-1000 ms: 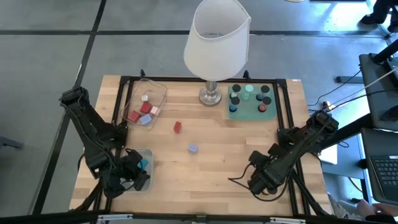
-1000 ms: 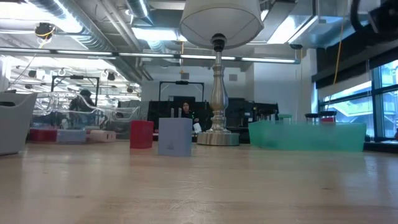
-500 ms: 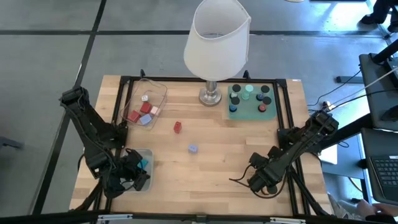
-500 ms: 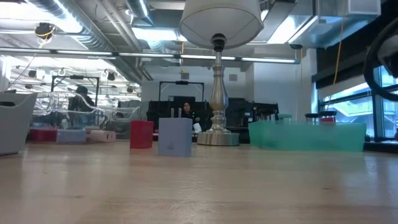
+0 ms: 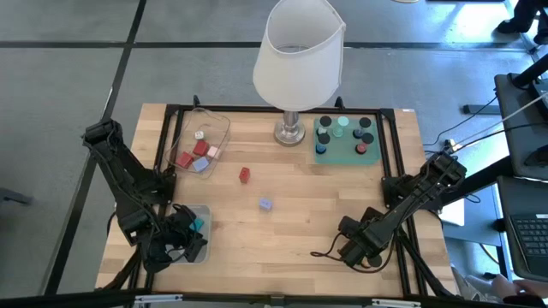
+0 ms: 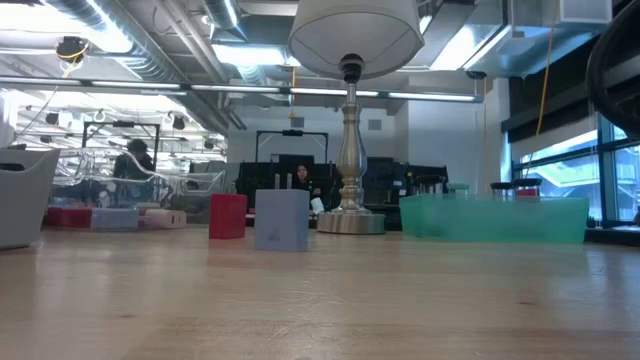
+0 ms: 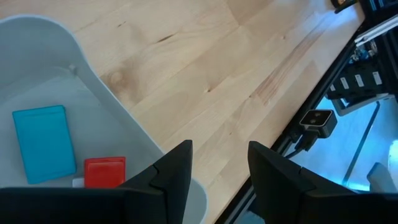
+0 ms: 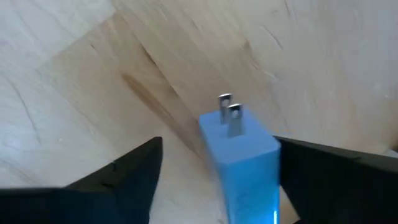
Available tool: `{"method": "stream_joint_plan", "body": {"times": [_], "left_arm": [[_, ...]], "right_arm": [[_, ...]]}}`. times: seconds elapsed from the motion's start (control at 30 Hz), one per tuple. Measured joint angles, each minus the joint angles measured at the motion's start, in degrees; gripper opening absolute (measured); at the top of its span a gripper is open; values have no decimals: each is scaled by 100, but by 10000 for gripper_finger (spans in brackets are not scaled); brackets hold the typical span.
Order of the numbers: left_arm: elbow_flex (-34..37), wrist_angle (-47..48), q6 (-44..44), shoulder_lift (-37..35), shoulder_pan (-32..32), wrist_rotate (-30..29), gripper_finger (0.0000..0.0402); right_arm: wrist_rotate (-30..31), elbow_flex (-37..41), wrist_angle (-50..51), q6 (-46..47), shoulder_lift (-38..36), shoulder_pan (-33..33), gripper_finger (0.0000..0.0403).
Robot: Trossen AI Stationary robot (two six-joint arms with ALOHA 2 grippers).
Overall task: Pick & Place Office items
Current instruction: Move the light blue charger adapters to the center of the table
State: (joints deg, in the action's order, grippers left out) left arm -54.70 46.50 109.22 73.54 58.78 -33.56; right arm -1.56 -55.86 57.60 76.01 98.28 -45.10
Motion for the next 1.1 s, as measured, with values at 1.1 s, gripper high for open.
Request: {"method": "stream_joint_plan", "body": {"times": [1.1], "left_arm": [[0, -142, -2565, 0, -920, -1491, 149]], "right_arm": [[2311, -1950, -977, -3719, 0, 2298, 124]]}}
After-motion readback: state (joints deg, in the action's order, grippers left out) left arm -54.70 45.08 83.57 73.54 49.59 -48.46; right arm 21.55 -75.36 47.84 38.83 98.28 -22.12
